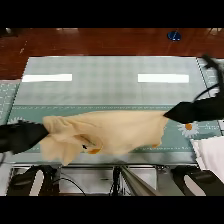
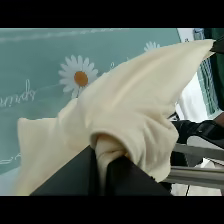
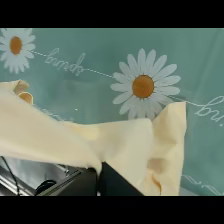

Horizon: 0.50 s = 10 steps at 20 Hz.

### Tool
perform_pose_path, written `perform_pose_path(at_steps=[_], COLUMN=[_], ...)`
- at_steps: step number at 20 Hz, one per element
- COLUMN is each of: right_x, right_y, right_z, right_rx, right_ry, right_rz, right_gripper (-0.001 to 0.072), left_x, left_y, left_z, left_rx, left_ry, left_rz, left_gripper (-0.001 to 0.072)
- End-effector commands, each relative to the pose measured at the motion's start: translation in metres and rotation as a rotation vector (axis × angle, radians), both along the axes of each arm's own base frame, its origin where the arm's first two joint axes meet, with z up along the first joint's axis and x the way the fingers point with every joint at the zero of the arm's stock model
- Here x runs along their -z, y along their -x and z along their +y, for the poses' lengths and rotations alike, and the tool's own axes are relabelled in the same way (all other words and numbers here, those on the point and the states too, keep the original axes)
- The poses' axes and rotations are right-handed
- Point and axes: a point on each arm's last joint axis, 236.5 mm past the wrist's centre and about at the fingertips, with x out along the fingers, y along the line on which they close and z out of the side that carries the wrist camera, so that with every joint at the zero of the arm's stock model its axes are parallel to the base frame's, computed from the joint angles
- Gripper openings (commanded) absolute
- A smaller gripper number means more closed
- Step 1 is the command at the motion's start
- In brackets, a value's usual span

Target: Fold the shirts.

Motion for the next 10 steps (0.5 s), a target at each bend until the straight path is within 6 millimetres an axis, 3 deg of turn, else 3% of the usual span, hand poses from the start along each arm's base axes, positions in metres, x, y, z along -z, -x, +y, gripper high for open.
perform_pose_path(at_steps=[1,3,5,7,10], right_x=[0.086,0.114,0.131,0.136,0.128], right_y=[-0.023,-0.052,-0.088,-0.120,-0.147], right_z=[0.046,0.060,0.062,0.055,0.042], right_rx=[-0.008,0.021,0.100,0.178,0.259], right_ry=[0.018,0.019,0.014,0.006,-0.009], right_rz=[0.010,-0.017,-0.077,-0.152,-0.228], right_gripper=[0.0027,0.0027,0.0027,0.0027,0.0027], left_x=[0.099,0.139,0.162,0.163,0.156], left_y=[-0.026,-0.050,-0.074,-0.102,-0.132], left_z=[0.001,0.006,0.018,0.029,0.035], left_rx=[-0.093,-0.160,-0.209,-0.250,-0.267], left_ry=[0.066,0.059,-0.007,-0.049,-0.077], left_rz=[0.071,0.052,0.004,-0.071,-0.149], left_gripper=[0.0042,0.0042,0.0043,0.0043,0.0043])
